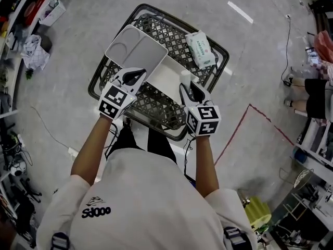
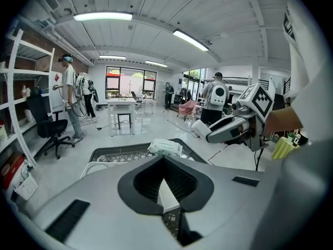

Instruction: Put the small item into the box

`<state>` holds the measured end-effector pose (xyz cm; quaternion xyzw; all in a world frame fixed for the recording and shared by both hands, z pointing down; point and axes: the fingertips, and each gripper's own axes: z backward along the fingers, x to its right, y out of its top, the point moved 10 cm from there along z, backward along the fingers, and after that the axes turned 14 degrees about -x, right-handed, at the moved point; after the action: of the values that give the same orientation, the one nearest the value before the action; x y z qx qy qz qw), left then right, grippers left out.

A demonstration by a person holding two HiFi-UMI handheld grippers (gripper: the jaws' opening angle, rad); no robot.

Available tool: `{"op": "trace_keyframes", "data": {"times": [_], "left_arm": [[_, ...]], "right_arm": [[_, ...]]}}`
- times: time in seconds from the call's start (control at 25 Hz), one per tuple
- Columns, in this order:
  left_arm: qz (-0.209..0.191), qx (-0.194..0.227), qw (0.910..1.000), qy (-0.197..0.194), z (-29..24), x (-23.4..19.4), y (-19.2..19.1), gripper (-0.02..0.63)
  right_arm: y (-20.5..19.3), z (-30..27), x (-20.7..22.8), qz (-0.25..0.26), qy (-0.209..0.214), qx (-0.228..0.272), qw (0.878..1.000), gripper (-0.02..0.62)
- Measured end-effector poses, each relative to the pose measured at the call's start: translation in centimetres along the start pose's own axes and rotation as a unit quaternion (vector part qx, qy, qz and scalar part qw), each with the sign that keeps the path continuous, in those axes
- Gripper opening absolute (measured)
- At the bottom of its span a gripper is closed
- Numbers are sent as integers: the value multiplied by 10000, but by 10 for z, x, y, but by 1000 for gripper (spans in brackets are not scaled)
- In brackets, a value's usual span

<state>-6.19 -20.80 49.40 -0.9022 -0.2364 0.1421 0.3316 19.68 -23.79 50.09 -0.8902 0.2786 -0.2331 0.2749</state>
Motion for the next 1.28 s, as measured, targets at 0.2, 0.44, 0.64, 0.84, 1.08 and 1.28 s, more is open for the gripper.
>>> {"op": "trace_keyframes", "data": {"times": [0.2, 0.44, 0.64, 0.84, 1.08, 1.28], "left_arm": [[162, -183, 9997, -18, -11, -1, -14, 0], [357, -311, 9989, -26, -25, 1, -26, 1], [465, -419, 9980, -24, -32, 0, -34, 0], [657, -483, 9966, 73, -35, -7, -45, 0], [803, -546, 9952, 120, -42, -11, -56, 0], [959, -592, 9936, 109, -46, -9, -65, 0]], "right_arm": [[-9, -22, 5, 23, 113, -260, 9996, 138], [-24, -45, 17, 27, 215, -603, 9979, 138], [-33, -69, 25, 160, 248, -907, 9954, 140], [-42, -95, 30, 320, 293, -1206, 9918, 140], [-48, -125, 37, 525, 286, -1609, 9852, 140], [-53, -145, 39, 884, 288, -1965, 9761, 140]]}}
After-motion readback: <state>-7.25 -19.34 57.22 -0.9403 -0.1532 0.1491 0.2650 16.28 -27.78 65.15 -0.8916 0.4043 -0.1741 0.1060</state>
